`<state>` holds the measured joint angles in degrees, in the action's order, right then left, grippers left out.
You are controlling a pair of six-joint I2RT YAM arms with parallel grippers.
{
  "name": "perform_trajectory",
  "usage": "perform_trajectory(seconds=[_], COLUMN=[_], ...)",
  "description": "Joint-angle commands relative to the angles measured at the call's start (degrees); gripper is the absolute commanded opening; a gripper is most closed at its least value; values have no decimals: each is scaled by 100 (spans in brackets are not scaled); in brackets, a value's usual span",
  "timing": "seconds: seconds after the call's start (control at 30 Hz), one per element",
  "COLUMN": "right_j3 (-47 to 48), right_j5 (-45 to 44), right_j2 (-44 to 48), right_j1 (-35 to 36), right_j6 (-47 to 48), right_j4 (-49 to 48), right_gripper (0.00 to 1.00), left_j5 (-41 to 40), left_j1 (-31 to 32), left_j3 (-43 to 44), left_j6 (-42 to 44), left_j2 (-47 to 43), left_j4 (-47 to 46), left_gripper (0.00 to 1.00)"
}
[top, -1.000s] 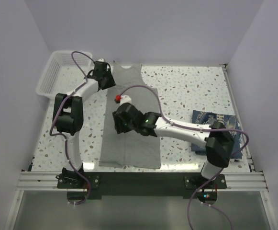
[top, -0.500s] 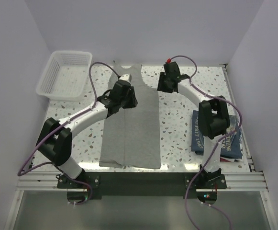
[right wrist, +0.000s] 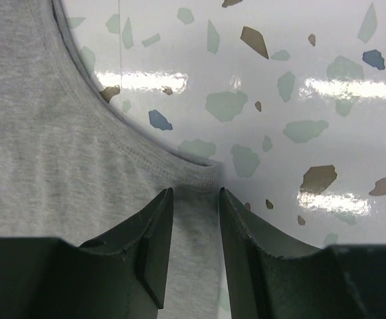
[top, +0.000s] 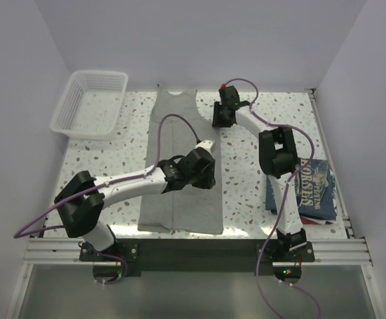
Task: Fold and stack the tank tops
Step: Fold the tank top
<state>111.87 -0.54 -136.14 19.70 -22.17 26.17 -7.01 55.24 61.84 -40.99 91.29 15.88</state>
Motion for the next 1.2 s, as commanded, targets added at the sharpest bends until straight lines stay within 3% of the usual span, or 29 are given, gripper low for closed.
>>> perform_trajectory(seconds=[0.0, 0.2, 0.37, 0.8, 1.17], right_j3=[273, -42, -245, -201, -210], right_j5=[-131, -306, -368, -307, -298], right_j2=[-115, -80, 17, 26, 34], right_j1=[7, 7, 7, 7, -2], right_j6=[134, 91, 82, 29, -15], right_j4=[81, -68, -191, -227, -236], right_gripper=[38, 18, 8, 4, 3], left_j5=[-117, -196, -345, -644, -662], left_j1=[258, 856, 1409, 2263, 2438], left_j3=[64, 319, 512, 838, 1075], left_j6=[-190, -321, -524, -954, -919], left_j2=[-24, 468, 767, 1137, 1497], left_j4=[-6, 152, 389, 1215, 1365], left_gripper=[35, 35, 35, 40, 34])
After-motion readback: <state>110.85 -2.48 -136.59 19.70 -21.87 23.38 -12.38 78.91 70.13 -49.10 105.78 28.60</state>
